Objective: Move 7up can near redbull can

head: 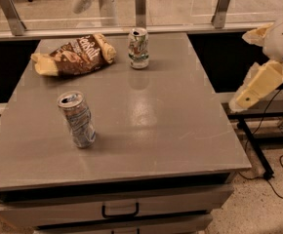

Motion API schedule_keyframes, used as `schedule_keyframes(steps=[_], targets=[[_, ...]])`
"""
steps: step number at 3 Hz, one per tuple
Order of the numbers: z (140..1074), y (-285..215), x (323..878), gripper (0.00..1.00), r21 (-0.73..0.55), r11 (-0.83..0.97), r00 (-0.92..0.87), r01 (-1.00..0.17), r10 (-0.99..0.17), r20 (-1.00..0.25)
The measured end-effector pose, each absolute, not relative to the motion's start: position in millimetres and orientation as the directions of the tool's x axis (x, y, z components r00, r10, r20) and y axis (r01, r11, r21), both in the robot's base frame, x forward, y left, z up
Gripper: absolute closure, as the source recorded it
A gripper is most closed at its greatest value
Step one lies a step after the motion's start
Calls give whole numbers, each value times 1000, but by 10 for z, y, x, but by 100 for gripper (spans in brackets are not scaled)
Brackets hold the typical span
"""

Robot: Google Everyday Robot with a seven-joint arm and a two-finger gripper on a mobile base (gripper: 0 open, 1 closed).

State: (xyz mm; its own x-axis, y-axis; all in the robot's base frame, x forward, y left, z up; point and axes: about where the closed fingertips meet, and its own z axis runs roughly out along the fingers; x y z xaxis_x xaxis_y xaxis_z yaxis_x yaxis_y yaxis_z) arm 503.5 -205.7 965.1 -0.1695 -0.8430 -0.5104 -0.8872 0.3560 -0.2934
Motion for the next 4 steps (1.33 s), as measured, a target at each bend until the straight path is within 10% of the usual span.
schedule_keyframes(steps=[4], targets=[[9680,-1748,5949,0,-313,497,-96,-810,-637,-765]])
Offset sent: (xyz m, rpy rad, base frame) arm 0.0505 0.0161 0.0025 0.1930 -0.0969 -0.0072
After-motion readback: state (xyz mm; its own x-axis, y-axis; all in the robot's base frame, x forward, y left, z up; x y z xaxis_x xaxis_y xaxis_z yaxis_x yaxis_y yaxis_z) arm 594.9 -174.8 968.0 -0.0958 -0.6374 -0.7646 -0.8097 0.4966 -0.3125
